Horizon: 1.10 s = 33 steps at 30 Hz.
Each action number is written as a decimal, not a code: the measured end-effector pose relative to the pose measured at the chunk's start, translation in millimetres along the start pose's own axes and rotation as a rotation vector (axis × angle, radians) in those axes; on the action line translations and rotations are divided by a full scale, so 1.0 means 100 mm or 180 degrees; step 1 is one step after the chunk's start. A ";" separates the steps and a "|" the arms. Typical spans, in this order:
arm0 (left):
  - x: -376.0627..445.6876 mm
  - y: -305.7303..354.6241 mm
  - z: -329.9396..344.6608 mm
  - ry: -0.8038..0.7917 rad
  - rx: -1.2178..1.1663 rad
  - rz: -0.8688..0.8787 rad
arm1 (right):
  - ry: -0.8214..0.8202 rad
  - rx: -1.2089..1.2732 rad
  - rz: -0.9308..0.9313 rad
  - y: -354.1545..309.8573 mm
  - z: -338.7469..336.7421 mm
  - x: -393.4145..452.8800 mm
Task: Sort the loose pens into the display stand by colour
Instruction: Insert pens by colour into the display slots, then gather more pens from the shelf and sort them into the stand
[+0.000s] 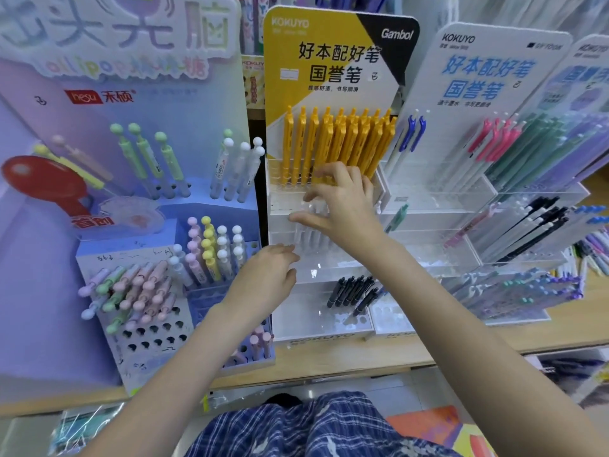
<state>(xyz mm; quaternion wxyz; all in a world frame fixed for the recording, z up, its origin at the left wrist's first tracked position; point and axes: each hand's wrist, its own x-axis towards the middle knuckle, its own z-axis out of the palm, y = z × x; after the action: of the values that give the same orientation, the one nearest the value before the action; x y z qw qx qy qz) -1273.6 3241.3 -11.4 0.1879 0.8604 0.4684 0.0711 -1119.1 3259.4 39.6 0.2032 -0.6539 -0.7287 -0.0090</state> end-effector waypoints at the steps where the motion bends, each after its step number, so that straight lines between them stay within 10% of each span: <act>1: -0.01 0.03 -0.02 0.0167 -0.0085 -0.0009 | 0.0179 0.0234 0.0077 0.05 -0.08 -0.06; 6: 0.08 0.46 -0.05 0.1214 -0.0460 0.0535 | 0.0623 0.0520 0.0711 0.79 -0.55 -0.66; 19: 1.25 3.00 1.10 0.0714 -0.0775 0.1873 | 0.0559 0.0766 0.2720 3.97 -1.14 -2.54; 25: 1.72 4.12 1.63 0.0432 -0.0583 0.1677 | -0.0781 0.1416 0.3360 5.37 -0.87 -2.81; 33: 2.22 4.60 2.14 0.0007 -0.0181 0.0968 | -0.1001 0.1768 0.3168 5.55 -0.44 -2.39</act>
<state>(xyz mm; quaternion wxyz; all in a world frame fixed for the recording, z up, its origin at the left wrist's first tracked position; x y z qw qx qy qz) -728.9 3145.4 -40.9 0.1988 0.9156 0.3307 0.1129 -560.5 3100.6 -133.5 0.2361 -0.8329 -0.3308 0.3756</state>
